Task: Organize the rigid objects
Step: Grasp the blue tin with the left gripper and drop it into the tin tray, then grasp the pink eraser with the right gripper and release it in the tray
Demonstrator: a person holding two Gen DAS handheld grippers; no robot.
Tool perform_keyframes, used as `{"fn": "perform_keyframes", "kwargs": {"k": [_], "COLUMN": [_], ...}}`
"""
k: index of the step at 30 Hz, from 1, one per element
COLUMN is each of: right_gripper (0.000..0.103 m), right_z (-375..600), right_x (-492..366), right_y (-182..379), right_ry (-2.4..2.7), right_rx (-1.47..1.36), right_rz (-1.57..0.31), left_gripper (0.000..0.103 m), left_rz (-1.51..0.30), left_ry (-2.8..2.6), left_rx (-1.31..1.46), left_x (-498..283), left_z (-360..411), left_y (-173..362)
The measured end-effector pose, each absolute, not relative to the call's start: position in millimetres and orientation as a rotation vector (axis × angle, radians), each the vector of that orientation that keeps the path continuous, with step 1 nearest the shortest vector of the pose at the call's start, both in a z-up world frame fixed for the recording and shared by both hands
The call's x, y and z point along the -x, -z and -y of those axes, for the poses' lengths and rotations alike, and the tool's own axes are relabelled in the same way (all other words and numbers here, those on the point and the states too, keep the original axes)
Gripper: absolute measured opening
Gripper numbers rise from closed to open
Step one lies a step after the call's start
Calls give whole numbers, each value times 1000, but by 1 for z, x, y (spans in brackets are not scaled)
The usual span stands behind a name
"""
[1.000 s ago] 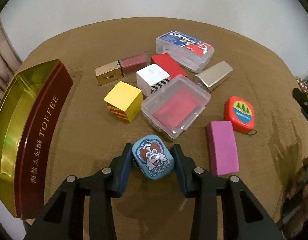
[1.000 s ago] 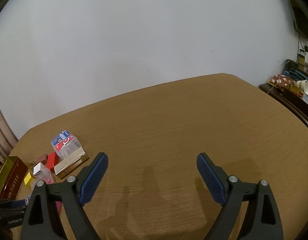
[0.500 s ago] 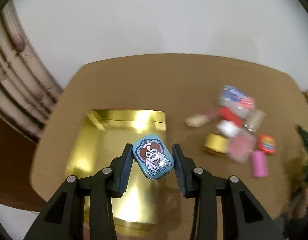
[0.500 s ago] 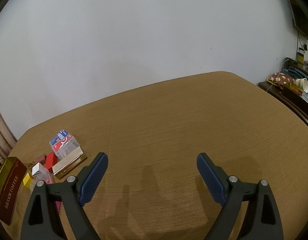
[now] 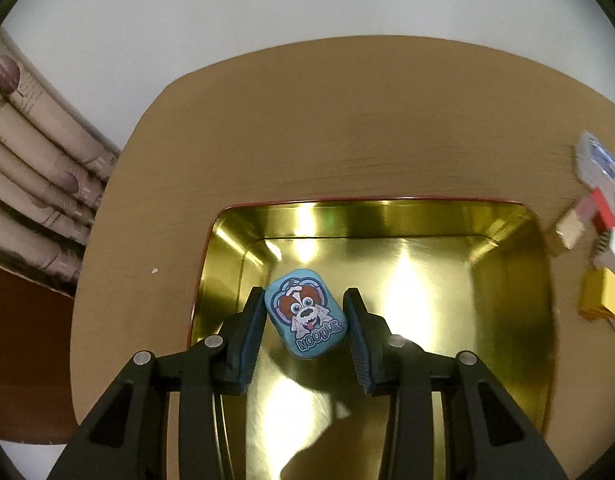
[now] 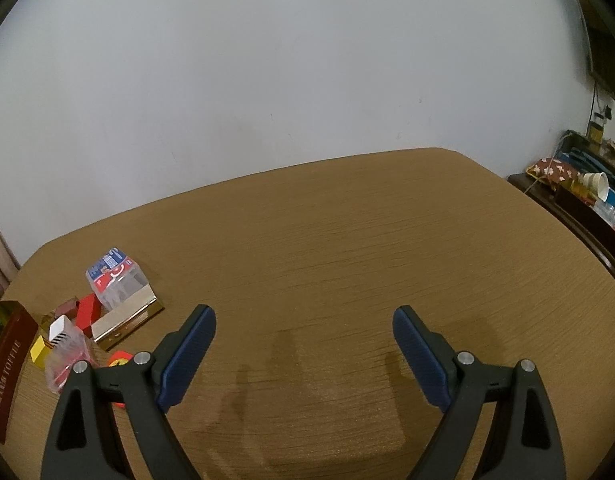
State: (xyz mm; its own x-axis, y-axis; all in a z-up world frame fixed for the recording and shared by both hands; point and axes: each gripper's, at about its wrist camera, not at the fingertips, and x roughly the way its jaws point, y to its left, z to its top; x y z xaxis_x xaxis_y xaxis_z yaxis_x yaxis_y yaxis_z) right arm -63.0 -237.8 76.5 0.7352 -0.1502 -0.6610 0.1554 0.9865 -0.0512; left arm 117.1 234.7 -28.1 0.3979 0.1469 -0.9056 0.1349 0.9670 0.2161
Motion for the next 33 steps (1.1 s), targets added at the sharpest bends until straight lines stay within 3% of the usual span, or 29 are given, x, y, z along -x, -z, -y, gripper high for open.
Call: {"fn": "perform_keyframes", "kwargs": {"k": [13, 17, 20, 24, 33], "right_gripper": [93, 93, 93, 93, 90], "right_z": [229, 226, 206, 154, 108], "right_x": [60, 60, 73, 104, 93], "right_y": [-74, -74, -81, -87, -53], "right_ry": [198, 159, 55, -191, -223], "right_rx": [47, 52, 63, 37, 5], "right_rz": [-741, -752, -795, -930, -1114], "left_gripper": [42, 57, 80, 94, 94], "left_rz": [-1148, -1018, -882, -792, -892], "left_ry": [-33, -27, -72, -114, -117], "left_rx": [-281, -244, -202, -118, 66], "left_x": [-106, -61, -1, 81, 193], "left_z": [-229, -228, -226, -226, -232], "left_y": [14, -33, -71, -89, -39]}}
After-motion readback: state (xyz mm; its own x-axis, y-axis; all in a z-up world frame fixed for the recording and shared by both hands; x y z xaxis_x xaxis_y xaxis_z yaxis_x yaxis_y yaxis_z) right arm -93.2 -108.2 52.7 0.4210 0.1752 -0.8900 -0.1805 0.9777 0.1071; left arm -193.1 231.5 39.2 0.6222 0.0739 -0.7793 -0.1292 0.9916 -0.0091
